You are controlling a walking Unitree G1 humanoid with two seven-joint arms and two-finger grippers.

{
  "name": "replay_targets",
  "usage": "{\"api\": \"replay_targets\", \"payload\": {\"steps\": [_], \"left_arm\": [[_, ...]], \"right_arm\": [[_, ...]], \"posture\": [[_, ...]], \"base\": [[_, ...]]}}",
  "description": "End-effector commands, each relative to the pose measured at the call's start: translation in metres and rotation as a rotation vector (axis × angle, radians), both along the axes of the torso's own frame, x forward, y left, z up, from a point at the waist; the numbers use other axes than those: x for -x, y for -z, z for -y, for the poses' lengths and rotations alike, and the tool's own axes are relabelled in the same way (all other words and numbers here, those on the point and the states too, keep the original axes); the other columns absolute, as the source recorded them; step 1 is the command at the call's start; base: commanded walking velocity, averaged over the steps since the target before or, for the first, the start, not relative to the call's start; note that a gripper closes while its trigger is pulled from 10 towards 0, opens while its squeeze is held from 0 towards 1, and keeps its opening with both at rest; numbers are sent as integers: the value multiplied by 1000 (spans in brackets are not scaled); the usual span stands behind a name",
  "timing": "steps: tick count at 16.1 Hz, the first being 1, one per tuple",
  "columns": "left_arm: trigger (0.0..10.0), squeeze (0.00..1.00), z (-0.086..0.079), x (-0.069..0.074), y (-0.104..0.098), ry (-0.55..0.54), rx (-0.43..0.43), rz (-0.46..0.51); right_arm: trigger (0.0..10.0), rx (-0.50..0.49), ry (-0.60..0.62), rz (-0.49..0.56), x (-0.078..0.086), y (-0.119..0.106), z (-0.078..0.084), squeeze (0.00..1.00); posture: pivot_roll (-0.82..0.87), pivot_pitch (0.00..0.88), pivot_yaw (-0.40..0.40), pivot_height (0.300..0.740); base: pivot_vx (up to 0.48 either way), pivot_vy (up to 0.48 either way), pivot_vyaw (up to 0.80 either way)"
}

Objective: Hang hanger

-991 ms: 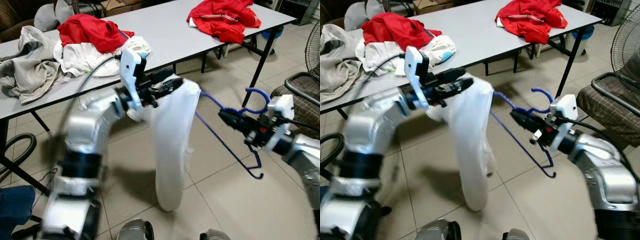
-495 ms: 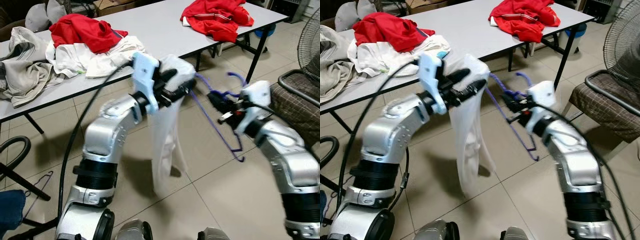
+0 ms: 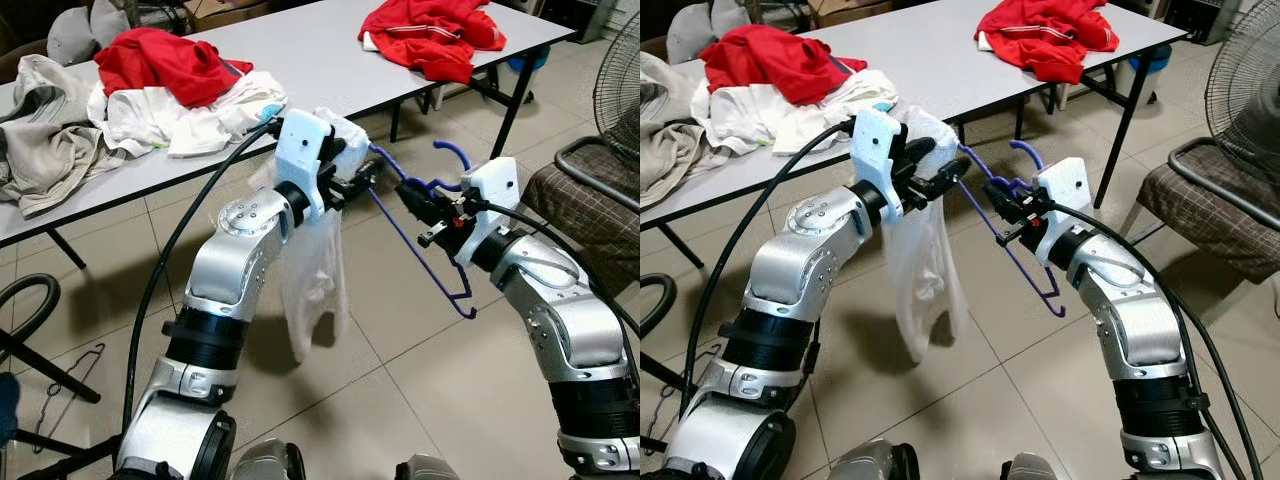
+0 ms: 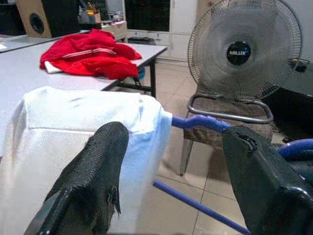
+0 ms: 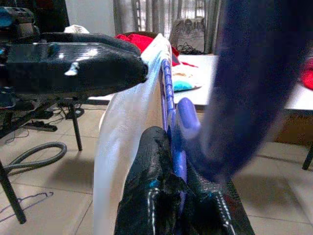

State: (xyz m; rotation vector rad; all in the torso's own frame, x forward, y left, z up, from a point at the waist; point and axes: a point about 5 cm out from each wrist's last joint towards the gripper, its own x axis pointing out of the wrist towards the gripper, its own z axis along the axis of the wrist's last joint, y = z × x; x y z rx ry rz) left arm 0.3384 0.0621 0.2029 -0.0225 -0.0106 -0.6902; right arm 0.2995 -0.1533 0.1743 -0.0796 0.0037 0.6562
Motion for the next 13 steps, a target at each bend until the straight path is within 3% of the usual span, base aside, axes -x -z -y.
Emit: {"api": "replay_targets", "payload": {"steps": [1,3,4,5,6,8,13], "left_arm": [[10000,0,-2,-4,-8,-20,17,25],[10000,0,-1,-6,-8,-22,10,33],[7529,0,-1,-6,-9,-24,18,36],[1961,0,-2,-7,-10,-30,40,46],[0,0,-2,-7,-11,-22,51,51],[0,0,3,-4,-7,34,21,37],[0,0,-5,-8,-2,-9,-16,16]], "right_arm": [[0,-8,-44,56,1,-14,-8,0],[0,-5,-52,55,2,-15,-9,0],[0,-4,-55,55,3,-15,-9,0],[0,-2,-59,55,3,-15,-9,0],[0,-1,-61,55,3,-15,-9,0],[0,4,-70,53,2,-16,-9,0],[0,5,-85,57,0,-18,-10,0]], "posture": [[-211,0,121,740],[-211,0,121,740],[-211,0,121,740],[-218,0,125,740],[-217,0,124,740],[-214,0,123,740],[-206,0,114,740]], "base": [[0,0,0],[0,0,0],[0,0,0],[0,0,0],[0,0,0],[0,0,0],[0,0,0]]}}
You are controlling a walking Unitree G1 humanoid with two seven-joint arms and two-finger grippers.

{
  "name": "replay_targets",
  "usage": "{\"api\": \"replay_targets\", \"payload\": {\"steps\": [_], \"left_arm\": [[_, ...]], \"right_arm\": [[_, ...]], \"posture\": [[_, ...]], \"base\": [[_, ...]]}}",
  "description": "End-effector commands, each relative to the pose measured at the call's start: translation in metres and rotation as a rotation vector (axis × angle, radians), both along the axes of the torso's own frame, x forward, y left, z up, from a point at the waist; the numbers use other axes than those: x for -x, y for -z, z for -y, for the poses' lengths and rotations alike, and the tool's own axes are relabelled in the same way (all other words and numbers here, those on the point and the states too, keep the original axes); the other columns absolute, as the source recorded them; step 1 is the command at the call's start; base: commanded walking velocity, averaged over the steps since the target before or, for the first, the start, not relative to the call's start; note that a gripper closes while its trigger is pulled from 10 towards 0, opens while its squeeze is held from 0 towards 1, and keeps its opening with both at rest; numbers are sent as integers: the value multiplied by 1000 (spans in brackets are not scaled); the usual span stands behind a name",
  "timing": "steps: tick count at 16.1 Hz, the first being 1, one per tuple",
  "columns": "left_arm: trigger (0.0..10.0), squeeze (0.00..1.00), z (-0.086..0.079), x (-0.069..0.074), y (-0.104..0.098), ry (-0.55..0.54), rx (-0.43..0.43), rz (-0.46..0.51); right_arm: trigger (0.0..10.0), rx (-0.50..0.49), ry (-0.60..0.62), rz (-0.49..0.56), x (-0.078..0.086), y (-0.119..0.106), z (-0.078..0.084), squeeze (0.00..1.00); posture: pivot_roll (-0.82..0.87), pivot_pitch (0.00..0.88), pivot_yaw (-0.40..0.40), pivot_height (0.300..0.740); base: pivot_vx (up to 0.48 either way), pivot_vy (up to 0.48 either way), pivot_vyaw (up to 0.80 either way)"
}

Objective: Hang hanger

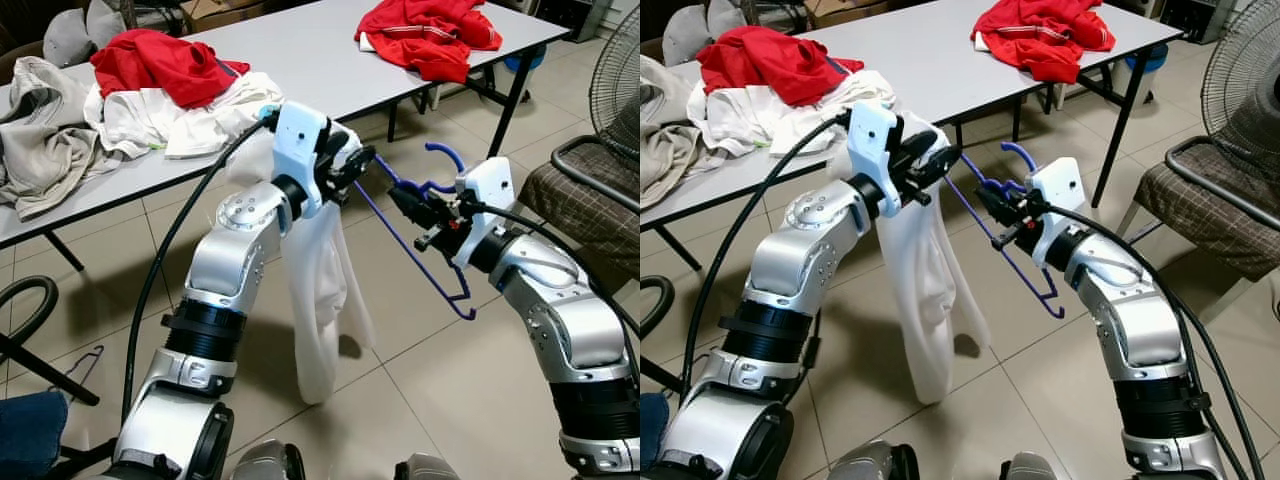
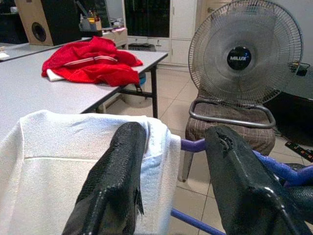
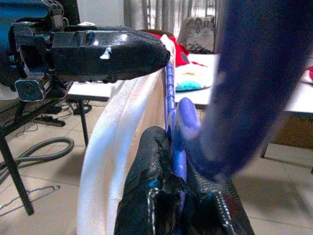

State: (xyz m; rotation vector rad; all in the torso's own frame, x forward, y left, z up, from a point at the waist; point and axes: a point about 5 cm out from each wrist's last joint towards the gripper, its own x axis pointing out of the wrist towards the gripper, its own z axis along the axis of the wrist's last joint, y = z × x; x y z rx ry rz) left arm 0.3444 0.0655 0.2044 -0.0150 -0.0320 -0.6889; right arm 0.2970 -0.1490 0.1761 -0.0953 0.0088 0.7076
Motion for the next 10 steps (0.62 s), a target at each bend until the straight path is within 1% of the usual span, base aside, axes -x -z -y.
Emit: {"api": "replay_targets", "payload": {"steps": [1,4,7,10], "left_arm": [[0,0,-2,-2,0,-5,-14,-9],[0,0,-5,-4,4,-30,-45,-34],[0,0,-6,-5,6,-44,-77,-36],[0,0,-7,-6,6,-37,-74,-38]], "right_arm": [[0,-13,-38,59,-3,-16,-6,0],[0,-12,-49,64,-3,-17,-7,0],[0,-11,-52,72,-3,-20,-7,0],[0,-11,-53,77,-3,-22,-6,0]], "posture": [[-206,0,113,740],[-211,0,114,740],[-216,0,117,740],[-216,0,117,740]], "base": [[0,0,0],[0,0,0],[0,0,0],[0,0,0]]}}
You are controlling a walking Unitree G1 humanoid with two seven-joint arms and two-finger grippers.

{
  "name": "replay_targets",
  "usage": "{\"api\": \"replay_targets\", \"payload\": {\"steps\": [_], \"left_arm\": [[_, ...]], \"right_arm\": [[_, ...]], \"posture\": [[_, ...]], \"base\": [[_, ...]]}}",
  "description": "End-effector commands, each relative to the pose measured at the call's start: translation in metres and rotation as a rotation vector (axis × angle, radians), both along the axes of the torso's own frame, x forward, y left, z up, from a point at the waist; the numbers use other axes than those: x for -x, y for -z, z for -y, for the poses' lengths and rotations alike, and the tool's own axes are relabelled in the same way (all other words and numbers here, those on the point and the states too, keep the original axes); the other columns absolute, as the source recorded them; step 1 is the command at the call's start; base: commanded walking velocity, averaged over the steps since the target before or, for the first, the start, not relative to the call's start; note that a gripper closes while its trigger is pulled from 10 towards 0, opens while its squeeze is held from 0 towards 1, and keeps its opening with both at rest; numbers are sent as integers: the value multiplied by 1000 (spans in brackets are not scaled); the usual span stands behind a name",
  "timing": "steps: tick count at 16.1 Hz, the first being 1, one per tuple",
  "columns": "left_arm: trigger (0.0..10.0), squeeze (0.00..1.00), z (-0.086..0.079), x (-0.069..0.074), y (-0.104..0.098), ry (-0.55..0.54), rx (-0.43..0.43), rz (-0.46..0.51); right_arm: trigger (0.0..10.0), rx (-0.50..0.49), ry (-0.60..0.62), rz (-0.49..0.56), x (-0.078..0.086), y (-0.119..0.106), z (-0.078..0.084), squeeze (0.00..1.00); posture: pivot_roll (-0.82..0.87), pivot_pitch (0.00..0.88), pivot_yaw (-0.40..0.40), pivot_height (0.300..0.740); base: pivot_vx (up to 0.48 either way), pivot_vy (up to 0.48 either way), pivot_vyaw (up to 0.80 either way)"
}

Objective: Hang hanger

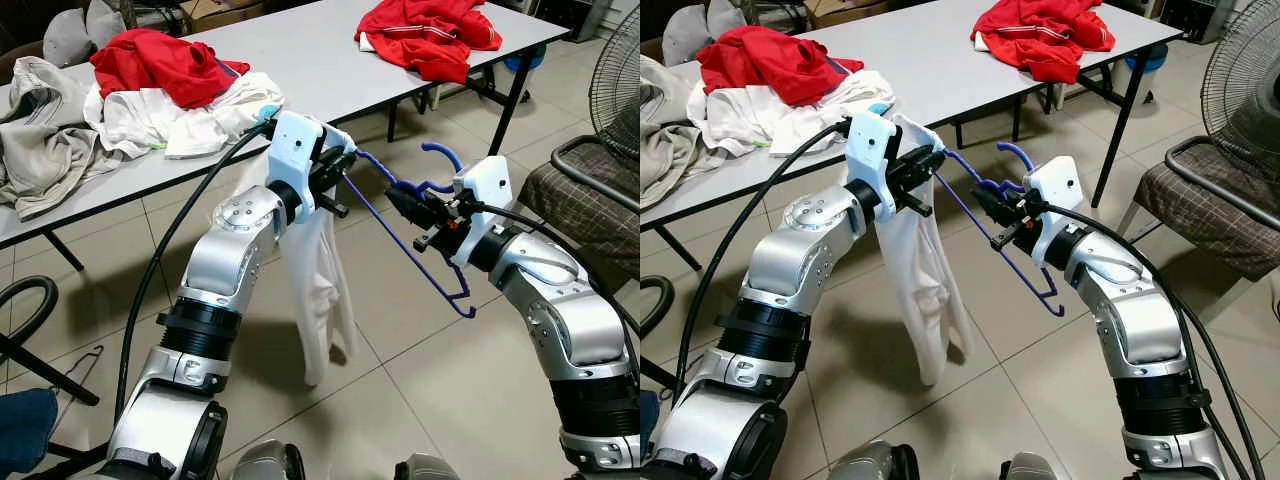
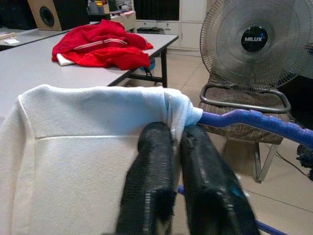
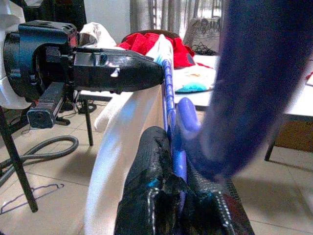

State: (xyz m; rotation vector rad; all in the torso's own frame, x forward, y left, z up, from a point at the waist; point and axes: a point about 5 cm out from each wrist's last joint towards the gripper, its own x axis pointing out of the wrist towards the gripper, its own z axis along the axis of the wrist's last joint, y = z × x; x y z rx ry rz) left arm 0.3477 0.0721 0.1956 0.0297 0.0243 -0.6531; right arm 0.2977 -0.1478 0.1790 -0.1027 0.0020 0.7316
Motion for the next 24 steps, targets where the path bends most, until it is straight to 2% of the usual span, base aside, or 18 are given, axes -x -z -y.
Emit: {"api": "replay_targets", "payload": {"steps": [1,6,9,12,13,17,19,21,22,23,24], "left_arm": [[0,0,-1,-2,-3,-2,-13,-2],[0,0,-6,-5,-8,15,10,6],[0,0,-13,-2,-31,175,63,-21],[0,0,-16,-1,-44,241,58,-41],[0,0,-17,-2,-50,255,78,-47],[0,0,-15,-1,-48,271,54,-74],[0,0,-15,-1,-54,278,67,-67],[0,0,-20,-5,-62,241,91,-36],[0,0,-22,-7,-67,230,115,-26],[0,0,-24,-7,-77,234,180,-17],[0,0,-24,-6,-78,240,196,-18]], "right_arm": [[0,-17,-29,71,-2,-19,-5,0],[0,-6,-32,65,-3,-19,-4,0],[0,49,-47,-23,2,-1,-3,0],[0,64,-48,-76,3,9,-4,0],[0,65,-53,-83,3,10,-6,0],[0,24,-52,-39,3,0,-10,0],[0,36,-33,-79,2,7,-5,0],[0,34,-40,-158,6,19,-4,0],[0,31,-42,-211,9,26,-5,0],[0,26,-40,-281,12,40,-3,0],[0,24,-38,-292,13,42,-3,0]], "posture": [[-216,0,117,740],[-219,0,116,740],[-211,0,111,740],[-206,0,114,740],[-204,0,116,740],[-209,0,125,740],[-209,0,125,740],[-209,0,125,740],[-209,0,123,740],[-209,0,123,740],[-209,0,123,740]], "base": [[0,0,0],[0,0,0],[0,0,0],[0,0,0],[0,0,0],[0,0,0],[0,0,0],[0,0,0],[0,0,0],[0,0,0],[0,0,0]]}}
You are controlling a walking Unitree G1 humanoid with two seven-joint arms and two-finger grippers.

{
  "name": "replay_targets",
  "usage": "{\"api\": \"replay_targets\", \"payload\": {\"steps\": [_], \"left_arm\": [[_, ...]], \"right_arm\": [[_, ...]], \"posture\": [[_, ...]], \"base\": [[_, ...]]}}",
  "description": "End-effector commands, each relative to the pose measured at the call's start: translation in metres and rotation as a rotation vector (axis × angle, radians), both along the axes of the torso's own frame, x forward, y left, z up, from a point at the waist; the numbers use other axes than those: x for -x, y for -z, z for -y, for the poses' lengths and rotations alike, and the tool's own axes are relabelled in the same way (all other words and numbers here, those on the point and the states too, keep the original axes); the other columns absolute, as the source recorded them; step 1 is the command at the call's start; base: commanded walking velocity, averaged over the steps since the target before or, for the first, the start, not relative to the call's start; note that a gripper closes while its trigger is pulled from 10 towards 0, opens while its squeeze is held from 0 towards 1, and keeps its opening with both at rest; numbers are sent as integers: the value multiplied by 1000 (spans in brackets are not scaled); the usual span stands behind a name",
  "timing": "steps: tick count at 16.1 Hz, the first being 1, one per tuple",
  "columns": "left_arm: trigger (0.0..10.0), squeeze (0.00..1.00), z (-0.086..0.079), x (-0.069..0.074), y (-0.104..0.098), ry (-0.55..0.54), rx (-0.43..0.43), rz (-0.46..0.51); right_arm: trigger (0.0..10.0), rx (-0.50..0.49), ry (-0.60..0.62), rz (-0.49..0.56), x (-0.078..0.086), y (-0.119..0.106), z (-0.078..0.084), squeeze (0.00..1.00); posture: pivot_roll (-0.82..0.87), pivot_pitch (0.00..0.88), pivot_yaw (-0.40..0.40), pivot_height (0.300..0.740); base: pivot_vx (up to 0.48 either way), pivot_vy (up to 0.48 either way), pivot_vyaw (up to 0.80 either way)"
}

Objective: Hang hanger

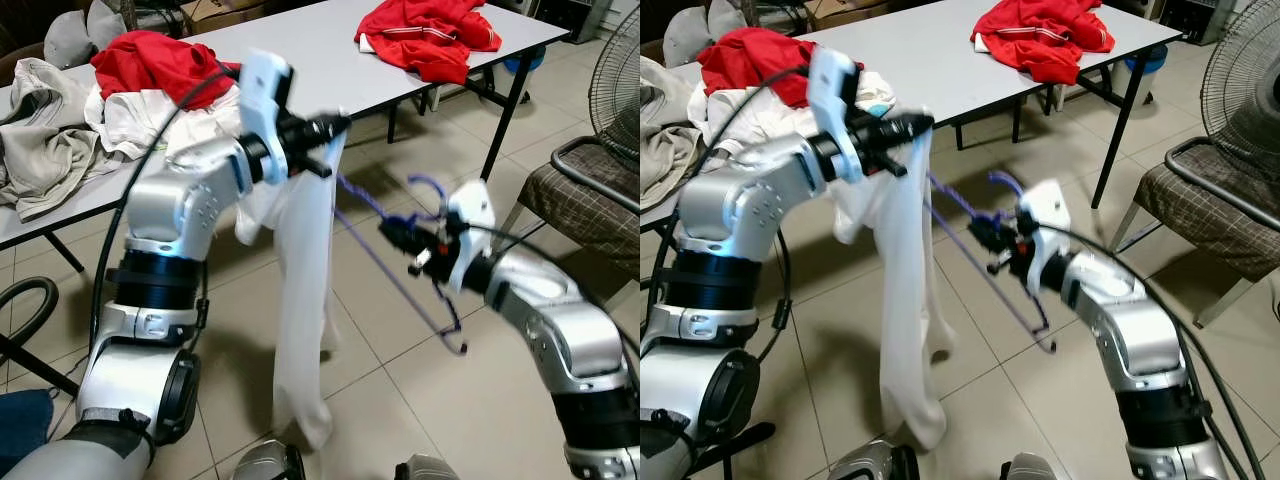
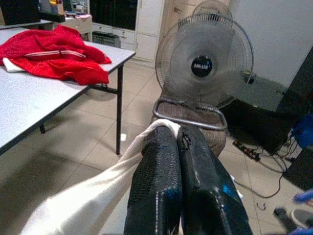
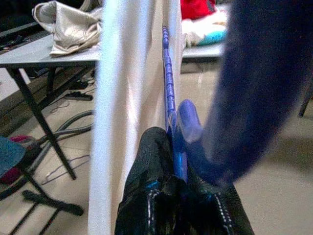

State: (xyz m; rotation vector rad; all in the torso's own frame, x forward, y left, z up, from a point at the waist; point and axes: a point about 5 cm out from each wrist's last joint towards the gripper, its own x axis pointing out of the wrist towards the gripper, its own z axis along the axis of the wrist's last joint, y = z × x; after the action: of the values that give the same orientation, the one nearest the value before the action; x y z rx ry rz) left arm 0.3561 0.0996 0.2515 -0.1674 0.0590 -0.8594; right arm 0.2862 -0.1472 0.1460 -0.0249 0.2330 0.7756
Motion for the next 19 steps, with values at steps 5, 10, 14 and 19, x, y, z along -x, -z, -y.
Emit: {"api": "replay_targets", "payload": {"steps": [5,10,14,19], "left_arm": [[0,0,12,13,-37,165,158,29],[0,0,12,17,-52,229,278,26],[0,0,-5,3,-42,58,177,54],[0,0,-25,-13,-35,-187,79,130]], "right_arm": [[0,-4,-33,-157,7,29,-2,0],[0,100,-19,-413,23,73,16,0],[0,310,11,-475,39,88,55,0],[0,491,60,-326,41,63,82,0]], "posture": [[-185,0,129,740],[-176,0,138,740],[-168,0,120,740],[-161,0,109,740]], "base": [[0,0,0],[0,0,0],[0,0,0],[0,0,0]]}}
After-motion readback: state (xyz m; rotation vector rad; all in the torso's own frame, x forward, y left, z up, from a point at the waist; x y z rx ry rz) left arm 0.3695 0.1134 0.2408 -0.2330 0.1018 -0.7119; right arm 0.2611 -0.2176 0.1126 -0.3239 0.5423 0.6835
